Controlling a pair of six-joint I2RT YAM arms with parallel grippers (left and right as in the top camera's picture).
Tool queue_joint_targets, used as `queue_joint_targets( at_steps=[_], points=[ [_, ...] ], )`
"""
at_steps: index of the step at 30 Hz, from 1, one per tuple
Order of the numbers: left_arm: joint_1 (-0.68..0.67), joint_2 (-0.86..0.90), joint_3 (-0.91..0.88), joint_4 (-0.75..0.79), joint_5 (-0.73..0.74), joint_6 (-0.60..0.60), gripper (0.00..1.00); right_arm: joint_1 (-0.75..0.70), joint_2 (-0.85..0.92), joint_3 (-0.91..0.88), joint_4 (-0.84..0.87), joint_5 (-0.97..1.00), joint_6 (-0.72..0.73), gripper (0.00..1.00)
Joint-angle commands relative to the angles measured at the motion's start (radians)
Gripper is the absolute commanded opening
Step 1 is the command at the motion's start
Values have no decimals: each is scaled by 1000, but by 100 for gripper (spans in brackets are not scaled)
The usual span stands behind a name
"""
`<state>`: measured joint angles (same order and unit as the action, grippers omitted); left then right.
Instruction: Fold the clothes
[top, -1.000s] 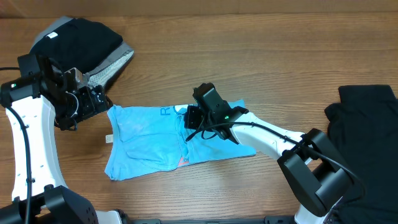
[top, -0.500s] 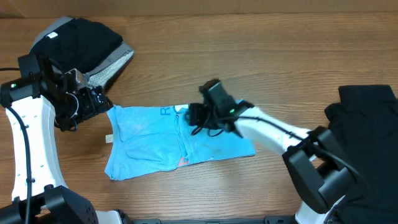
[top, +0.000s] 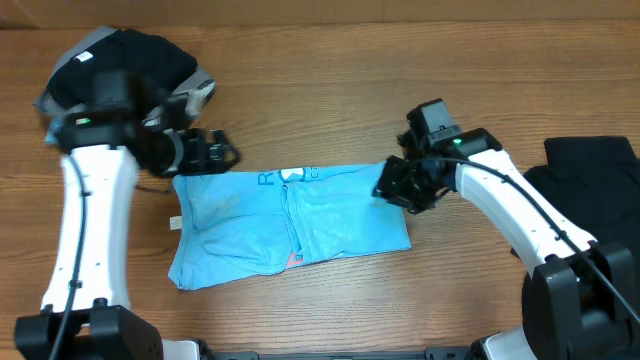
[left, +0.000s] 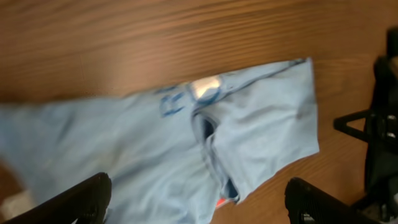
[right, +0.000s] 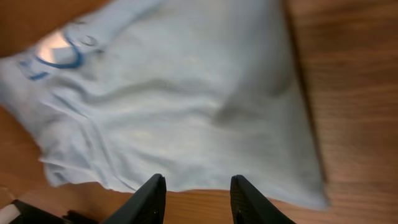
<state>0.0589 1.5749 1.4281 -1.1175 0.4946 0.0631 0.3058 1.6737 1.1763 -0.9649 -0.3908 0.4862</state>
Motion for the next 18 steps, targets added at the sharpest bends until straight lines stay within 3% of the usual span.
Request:
queue_joint_targets(
  at_steps=[1, 7, 12, 16, 18],
  points=[
    [-129, 54, -14, 59, 0, 31, 91, -9, -5, -51, -22, 50, -24, 40],
    [-256, 228, -14, 135, -74, -26, 86, -16, -2, -177, 22, 68, -23, 40],
    [-278, 347, -14, 195, -76, -26, 73, -38, -2, -219, 68, 68, -24, 33],
    [-282, 402, -14, 214, -76, -38, 58, -47, -2, -219, 74, 68, -43, 32],
    [-287, 424, -14, 206, -73, -38, 57, -47, -2, -220, 72, 68, -46, 32]
  ],
)
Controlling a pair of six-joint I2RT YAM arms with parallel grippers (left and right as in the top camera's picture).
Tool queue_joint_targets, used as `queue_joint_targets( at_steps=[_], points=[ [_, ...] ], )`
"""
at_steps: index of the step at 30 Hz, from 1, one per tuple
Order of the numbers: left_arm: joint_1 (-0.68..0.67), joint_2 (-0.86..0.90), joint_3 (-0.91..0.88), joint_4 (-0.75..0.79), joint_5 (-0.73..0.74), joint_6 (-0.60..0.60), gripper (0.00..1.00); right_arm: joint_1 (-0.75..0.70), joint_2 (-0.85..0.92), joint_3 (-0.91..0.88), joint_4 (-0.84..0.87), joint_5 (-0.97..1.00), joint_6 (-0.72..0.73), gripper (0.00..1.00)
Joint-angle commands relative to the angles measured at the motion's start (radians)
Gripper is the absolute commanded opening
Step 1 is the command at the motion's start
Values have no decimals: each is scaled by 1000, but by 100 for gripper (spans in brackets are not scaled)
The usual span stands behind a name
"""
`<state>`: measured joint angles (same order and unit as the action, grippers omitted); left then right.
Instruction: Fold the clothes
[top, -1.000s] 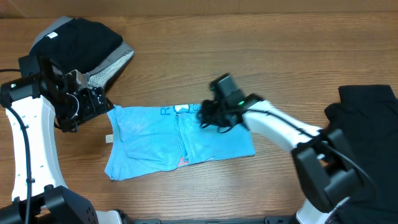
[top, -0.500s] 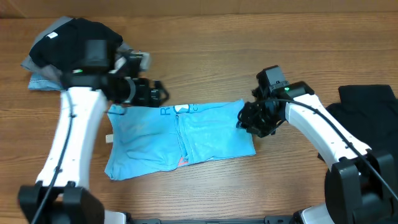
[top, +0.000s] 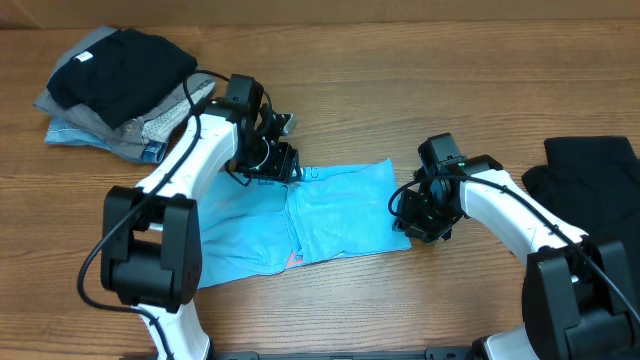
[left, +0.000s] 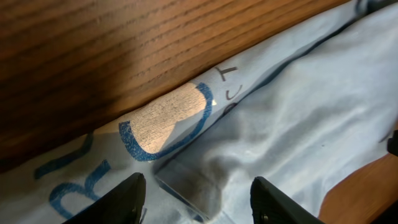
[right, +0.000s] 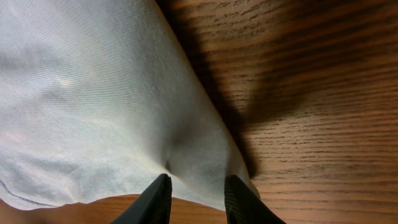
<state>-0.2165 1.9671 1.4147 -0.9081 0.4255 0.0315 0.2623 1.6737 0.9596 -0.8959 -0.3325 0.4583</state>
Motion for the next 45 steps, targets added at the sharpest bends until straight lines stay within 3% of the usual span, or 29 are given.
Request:
queue_joint_targets(
  at_steps=[1, 4, 6, 12, 18, 20, 28, 30, 31, 33, 36, 45],
  points=[
    [-18, 42, -1, -12, 6, -5, 57, -3, -2, -3, 5, 10, -18, 32],
    [-34, 60, -1, -22, 2, -5, 56, -4, -2, -3, 11, 10, -18, 33],
    [-43, 67, -1, -21, -23, -5, 49, -4, -2, -3, 18, 10, -18, 33],
    [-46, 68, -1, -17, -106, -15, 4, -4, -1, -4, 28, 51, -18, 33],
    [-11, 68, -1, 29, -143, -65, 4, -4, 23, -8, 24, 70, -18, 29],
    [-4, 68, -1, 39, -137, -66, 4, -3, 32, -15, 29, 69, -17, 23],
    [-7, 68, -1, 53, -137, -66, 15, -4, 36, -51, 53, 45, -17, 4],
    [-7, 68, -1, 50, -137, -65, 18, -11, 36, -51, 70, 44, -17, 4],
    [-7, 68, -1, 47, -137, -66, 22, -16, 36, -50, 77, 44, -17, 4],
    [-6, 68, 2, 35, -137, -66, 45, -25, 36, -50, 80, 45, -18, 4],
    [-3, 65, 16, -12, -137, -77, 64, -50, 36, -50, 60, 69, -18, 4],
    [42, -18, 130, -198, -142, -114, 62, -163, 0, -45, -11, 6, -69, 4]
  ],
)
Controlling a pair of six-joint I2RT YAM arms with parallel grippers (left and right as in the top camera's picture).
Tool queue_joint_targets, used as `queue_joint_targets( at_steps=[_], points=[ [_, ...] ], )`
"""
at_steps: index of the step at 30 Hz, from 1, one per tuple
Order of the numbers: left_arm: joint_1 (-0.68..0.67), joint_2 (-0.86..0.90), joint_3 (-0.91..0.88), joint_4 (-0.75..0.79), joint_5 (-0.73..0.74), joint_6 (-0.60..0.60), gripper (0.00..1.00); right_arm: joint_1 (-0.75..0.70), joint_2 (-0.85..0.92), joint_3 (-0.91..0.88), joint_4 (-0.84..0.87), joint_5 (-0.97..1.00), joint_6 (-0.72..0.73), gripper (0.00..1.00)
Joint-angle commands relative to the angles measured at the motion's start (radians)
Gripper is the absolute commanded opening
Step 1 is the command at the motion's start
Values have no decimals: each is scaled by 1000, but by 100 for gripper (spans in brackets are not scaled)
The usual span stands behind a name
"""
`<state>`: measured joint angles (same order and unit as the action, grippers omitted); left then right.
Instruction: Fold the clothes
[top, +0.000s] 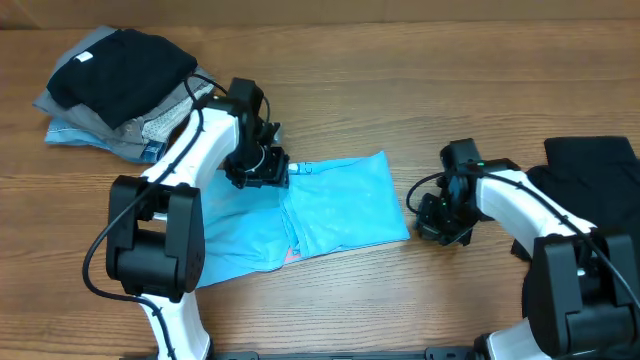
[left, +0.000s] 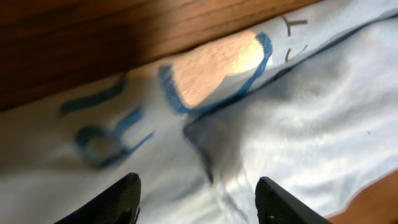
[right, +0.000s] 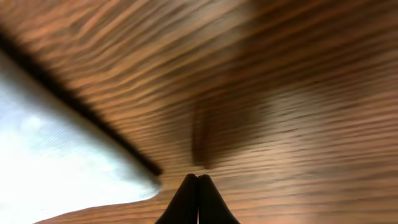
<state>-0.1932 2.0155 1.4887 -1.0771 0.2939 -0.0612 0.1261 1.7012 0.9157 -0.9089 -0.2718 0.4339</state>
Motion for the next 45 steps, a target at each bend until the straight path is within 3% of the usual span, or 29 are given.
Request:
queue_joint_targets(
  at_steps=[1, 7, 10, 15, 19, 27, 36, 39, 45],
  points=[
    [24, -84, 68, -48, -16, -21, 62, -34, -41, 2, 2, -76, -53, 4],
    [95, -212, 85, -174, -113, -110, 71, -25, -160, 29, 44, -311, -158, 11],
    [156, -239, 84, -243, -189, -165, 77, -3, -180, 29, 97, -349, -158, 12],
    [275, -238, 40, -280, -192, -164, 89, 15, -145, 19, 200, -340, -150, 12],
    [372, -237, -79, -205, -128, -125, 97, 16, -69, -13, 285, -409, -116, 11],
    [480, -237, -326, -36, -31, -17, 97, 16, 29, -15, 299, -418, -116, 11],
    [502, -237, -574, 297, -30, 40, 100, 16, 29, -15, 305, -418, -116, 11],
    [502, -237, -629, 352, 19, 88, 100, 16, 29, -15, 302, -418, -116, 11],
    [502, -237, -704, 391, 117, 144, 91, 16, 29, -15, 303, -418, -116, 11]
  ],
)
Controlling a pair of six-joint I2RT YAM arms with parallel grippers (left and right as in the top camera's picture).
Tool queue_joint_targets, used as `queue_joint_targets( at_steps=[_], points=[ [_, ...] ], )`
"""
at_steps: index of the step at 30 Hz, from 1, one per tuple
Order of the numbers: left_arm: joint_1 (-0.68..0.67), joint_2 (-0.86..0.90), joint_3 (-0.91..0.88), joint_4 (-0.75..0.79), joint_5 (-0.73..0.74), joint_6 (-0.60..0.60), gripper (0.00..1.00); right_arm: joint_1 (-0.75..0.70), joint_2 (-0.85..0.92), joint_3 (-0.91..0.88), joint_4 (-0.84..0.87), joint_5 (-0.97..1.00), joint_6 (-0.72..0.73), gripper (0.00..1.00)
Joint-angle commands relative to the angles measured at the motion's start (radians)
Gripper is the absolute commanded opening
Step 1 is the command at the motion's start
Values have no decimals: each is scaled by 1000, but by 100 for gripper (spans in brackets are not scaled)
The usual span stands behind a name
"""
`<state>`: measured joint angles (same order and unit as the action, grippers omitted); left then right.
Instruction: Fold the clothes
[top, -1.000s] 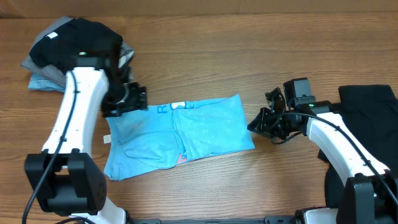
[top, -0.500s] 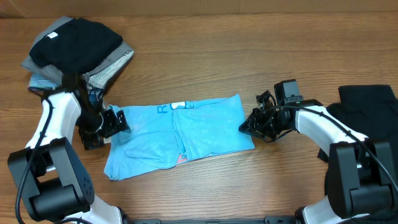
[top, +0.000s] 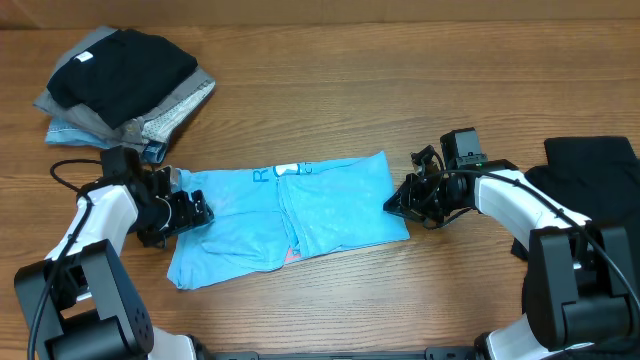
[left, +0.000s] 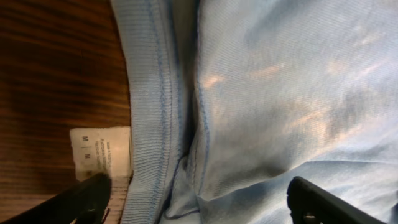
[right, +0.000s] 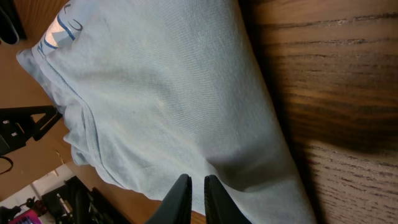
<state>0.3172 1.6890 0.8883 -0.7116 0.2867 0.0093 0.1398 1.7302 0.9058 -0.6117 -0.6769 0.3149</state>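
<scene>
A light blue T-shirt (top: 330, 205) lies folded into a wide strip across the middle of the table, blue print at its far edge. My left gripper (top: 190, 212) is low at the shirt's left end. In the left wrist view it (left: 199, 210) is open, its fingers wide apart over the ribbed edge (left: 146, 124) and a white size label (left: 101, 151). My right gripper (top: 397, 205) is at the shirt's right edge. In the right wrist view it (right: 194, 194) is shut to a narrow slit just over the cloth (right: 155, 93), nothing pinched.
A pile of folded clothes (top: 120, 75), black on grey, sits at the far left corner. A black garment (top: 590, 175) lies at the right edge, behind the right arm. Bare wood table (top: 330, 80) surrounds the shirt.
My left gripper has gone from the shirt's far middle edge by the print to its left end. My right gripper, then off the cloth on bare wood, is now over the shirt's right edge.
First both grippers were open at the shirt's far corners. Then the left was at the far middle edge by the print and the right open on the near right corner. Later the right was shut off the cloth. Now both are at the shirt's two ends.
</scene>
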Motion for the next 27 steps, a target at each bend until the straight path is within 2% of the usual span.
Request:
queue_joint_targets(
  at_steps=[1, 3, 5, 9, 11, 14, 20, 27],
  points=[
    [-9, 90, -113, 31, 134, 81, 88, 2, 0, -5, 6, -13, 3, 11],
    [-9, 90, -136, 40, 154, 95, 84, 2, 0, -5, 5, -13, 3, 11],
    [-9, 90, -158, 48, 156, 96, 84, 2, 0, -5, 5, -13, 4, 11],
    [-1, 90, -176, 77, 169, 83, 91, 2, 0, -5, 5, -13, 3, 11],
    [27, 90, -175, 94, 236, 85, 98, 2, 0, -5, 5, -13, 3, 11],
    [92, 90, -175, 94, 335, 122, 100, 2, 0, -5, 5, -13, 3, 11],
    [219, 90, -175, 58, 290, 121, 100, 2, 0, -5, 5, -13, 3, 12],
    [154, 93, -195, 63, 227, 87, 91, 2, 0, -5, 13, -13, 4, 12]
  ],
)
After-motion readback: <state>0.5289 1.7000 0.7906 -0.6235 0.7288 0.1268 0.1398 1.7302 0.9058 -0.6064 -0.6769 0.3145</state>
